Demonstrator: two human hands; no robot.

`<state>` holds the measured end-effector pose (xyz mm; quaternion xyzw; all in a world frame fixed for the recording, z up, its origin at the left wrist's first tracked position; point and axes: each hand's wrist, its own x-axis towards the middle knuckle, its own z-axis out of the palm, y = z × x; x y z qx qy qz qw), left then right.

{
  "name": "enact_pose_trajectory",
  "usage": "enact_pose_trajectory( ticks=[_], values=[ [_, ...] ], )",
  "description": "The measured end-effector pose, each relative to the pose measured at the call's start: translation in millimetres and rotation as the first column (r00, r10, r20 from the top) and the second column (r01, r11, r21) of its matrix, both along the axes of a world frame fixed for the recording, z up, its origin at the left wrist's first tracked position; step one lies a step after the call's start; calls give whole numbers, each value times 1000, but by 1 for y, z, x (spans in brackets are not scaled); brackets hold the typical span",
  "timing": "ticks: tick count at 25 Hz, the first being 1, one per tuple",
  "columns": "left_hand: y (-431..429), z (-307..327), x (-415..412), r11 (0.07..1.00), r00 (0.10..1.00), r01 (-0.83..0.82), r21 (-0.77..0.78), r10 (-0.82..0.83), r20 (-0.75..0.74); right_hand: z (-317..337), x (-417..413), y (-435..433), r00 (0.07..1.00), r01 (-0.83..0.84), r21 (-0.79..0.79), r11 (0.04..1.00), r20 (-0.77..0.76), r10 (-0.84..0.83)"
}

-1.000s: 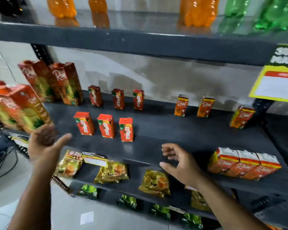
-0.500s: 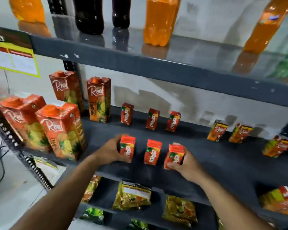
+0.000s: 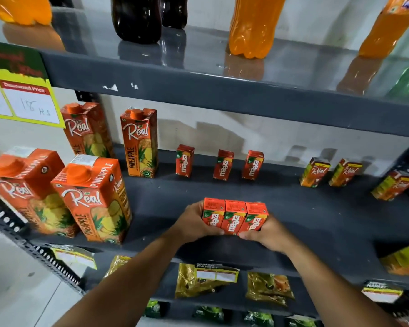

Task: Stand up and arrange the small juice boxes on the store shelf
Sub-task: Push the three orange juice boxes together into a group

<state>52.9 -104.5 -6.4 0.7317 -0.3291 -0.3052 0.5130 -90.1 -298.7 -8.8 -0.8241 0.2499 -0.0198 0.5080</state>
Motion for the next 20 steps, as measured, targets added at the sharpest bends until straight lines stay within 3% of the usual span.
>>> enact_pose_trajectory(
  ticks=[6, 15, 20],
  values=[
    [27, -3, 0, 999, 999, 49, 22, -48, -25, -15, -7, 42, 994, 108, -83, 991, 11, -108],
    [51, -4, -13, 991, 999, 7, 136, -12, 33, -11, -18, 63, 1000, -5, -153, 988, 11, 7],
    [52, -5, -14, 989, 999, -22, 145, 14, 52, -14, -18, 63, 1000, 18, -165, 986, -14, -21]
  ],
)
